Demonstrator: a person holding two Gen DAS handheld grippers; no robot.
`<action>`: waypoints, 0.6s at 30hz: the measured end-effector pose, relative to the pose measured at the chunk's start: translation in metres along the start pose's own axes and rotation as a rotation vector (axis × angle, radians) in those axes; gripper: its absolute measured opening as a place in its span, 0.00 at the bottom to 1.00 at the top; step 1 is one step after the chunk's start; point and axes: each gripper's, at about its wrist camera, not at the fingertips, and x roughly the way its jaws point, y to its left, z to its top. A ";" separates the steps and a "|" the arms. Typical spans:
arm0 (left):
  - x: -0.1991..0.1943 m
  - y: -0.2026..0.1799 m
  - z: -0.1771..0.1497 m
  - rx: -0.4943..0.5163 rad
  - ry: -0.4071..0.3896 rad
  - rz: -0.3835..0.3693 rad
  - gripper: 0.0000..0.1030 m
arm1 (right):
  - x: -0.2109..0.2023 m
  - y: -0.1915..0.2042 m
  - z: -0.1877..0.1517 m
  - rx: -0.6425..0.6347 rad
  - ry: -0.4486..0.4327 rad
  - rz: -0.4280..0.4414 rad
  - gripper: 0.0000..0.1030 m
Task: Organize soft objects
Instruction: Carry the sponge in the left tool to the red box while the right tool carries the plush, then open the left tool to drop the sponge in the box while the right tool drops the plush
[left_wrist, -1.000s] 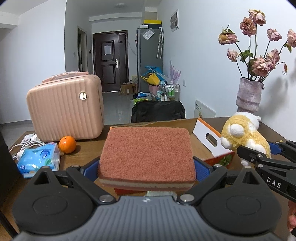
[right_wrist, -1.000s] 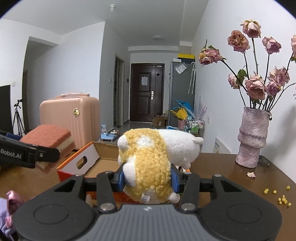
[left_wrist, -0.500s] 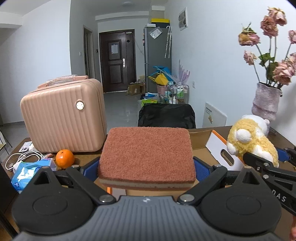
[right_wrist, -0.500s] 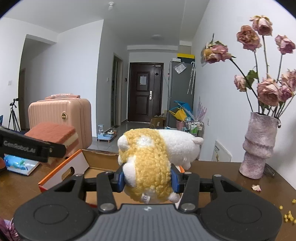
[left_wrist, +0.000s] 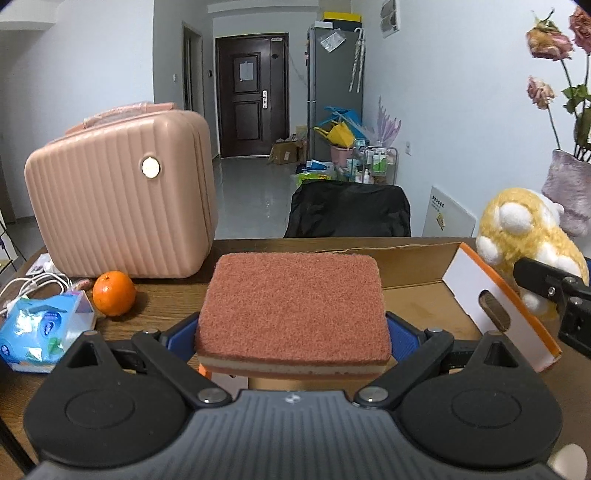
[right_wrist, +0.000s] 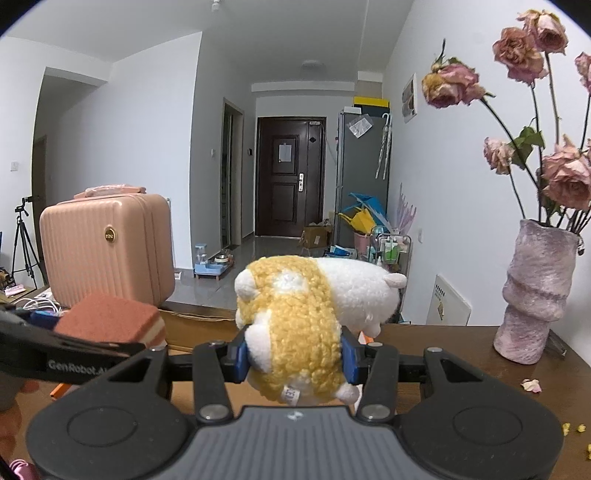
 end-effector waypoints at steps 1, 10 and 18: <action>0.003 0.001 -0.001 -0.005 -0.001 0.001 0.96 | 0.002 0.001 -0.001 0.000 0.003 0.003 0.44; 0.017 0.012 -0.003 -0.038 -0.013 0.009 0.96 | 0.031 0.010 -0.013 -0.018 0.061 0.027 0.44; 0.023 0.008 -0.008 -0.006 -0.005 0.030 0.96 | 0.049 0.011 -0.026 -0.021 0.128 0.027 0.47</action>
